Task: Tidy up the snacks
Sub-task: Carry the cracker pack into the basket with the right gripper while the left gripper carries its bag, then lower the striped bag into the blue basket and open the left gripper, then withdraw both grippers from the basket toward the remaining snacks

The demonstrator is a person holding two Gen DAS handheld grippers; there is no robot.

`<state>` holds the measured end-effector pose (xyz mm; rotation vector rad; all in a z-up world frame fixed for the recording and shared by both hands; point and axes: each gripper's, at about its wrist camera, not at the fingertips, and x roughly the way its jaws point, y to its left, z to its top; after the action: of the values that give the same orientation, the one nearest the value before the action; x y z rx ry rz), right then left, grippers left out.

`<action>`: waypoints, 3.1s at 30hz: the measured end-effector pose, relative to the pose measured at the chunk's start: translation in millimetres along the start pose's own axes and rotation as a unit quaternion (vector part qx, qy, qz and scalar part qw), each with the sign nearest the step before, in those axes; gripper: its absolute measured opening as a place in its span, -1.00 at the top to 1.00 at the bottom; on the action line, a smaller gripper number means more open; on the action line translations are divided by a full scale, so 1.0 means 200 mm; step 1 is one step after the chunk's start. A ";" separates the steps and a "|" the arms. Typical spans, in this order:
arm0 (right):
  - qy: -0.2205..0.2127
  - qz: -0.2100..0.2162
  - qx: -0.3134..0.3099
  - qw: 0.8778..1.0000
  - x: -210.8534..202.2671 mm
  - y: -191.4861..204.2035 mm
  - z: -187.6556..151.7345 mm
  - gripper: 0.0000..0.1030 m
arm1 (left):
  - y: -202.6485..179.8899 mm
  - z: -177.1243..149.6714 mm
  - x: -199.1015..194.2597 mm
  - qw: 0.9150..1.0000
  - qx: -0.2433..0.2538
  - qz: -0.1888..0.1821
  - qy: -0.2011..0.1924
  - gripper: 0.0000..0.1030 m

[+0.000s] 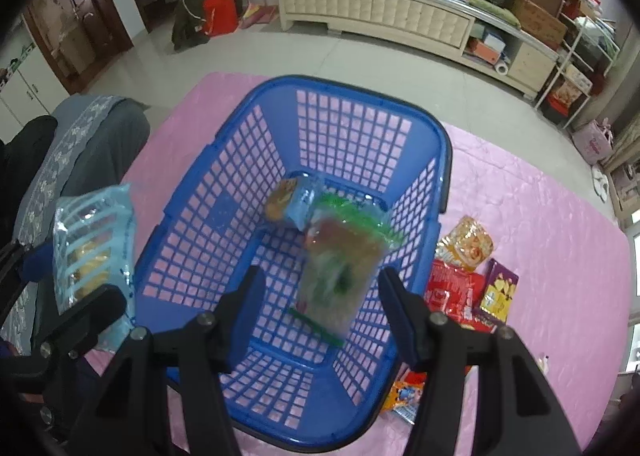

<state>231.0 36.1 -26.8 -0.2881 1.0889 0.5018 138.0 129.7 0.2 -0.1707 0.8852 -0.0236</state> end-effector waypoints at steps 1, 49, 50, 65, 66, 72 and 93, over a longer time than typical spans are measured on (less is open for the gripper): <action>0.002 0.001 0.003 1.000 0.00 -0.01 0.00 -0.25 | -0.01 0.00 0.00 1.000 0.000 0.000 0.000 -0.08; -0.026 -0.033 0.079 0.996 -0.01 -0.34 -0.13 -0.65 | -0.12 0.17 0.40 0.996 0.080 0.012 0.033 -0.41; -0.026 -0.033 0.079 0.996 -0.01 -0.34 -0.13 -0.65 | -0.11 0.17 0.39 0.996 0.082 0.011 0.024 -0.46; -0.044 -0.020 0.096 0.994 -0.17 -0.40 -0.23 -0.65 | -0.23 0.12 0.20 0.995 0.096 -0.003 0.006 -0.56; -0.046 -0.019 0.096 0.994 -0.19 -0.40 -0.24 -0.65 | -0.25 0.11 0.18 0.995 0.101 -0.004 0.005 -0.56; -0.057 -0.015 0.103 0.993 -0.31 -0.49 -0.33 -0.65 | -0.39 0.09 0.09 0.993 0.117 -0.014 -0.005 -0.61; -0.054 -0.040 0.164 0.984 -0.46 -0.98 -0.75 -0.65 | -0.94 -0.05 0.13 0.978 0.205 -0.048 0.008 -0.61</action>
<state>184.6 -222.0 -14.0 -0.0135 1.0317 0.2566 156.2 -59.0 5.1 0.1729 0.8700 -0.2949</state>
